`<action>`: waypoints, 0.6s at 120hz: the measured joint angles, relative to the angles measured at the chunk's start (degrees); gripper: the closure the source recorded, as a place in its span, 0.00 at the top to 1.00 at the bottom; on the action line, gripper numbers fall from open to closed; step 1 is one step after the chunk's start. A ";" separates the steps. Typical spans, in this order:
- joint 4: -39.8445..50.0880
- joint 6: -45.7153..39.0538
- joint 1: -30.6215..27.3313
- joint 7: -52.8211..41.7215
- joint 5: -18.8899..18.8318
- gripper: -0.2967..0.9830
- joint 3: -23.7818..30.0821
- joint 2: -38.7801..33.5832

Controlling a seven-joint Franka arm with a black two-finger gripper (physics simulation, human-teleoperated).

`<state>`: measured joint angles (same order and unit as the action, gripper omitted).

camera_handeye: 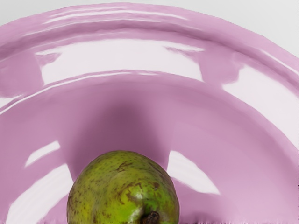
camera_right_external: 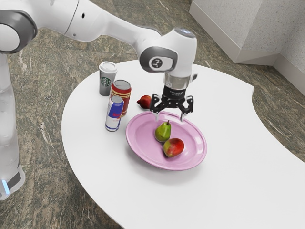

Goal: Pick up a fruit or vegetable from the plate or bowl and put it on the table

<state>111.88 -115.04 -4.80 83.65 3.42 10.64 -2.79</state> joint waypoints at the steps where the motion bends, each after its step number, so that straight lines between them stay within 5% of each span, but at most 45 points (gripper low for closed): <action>1: 0.04 -0.11 0.02 0.12 0.00 0.77 0.04 0.00; 72: 3.46 -4.42 0.23 5.44 0.01 0.77 0.29 1.68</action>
<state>115.34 -119.46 -4.57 89.09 3.43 10.93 -1.12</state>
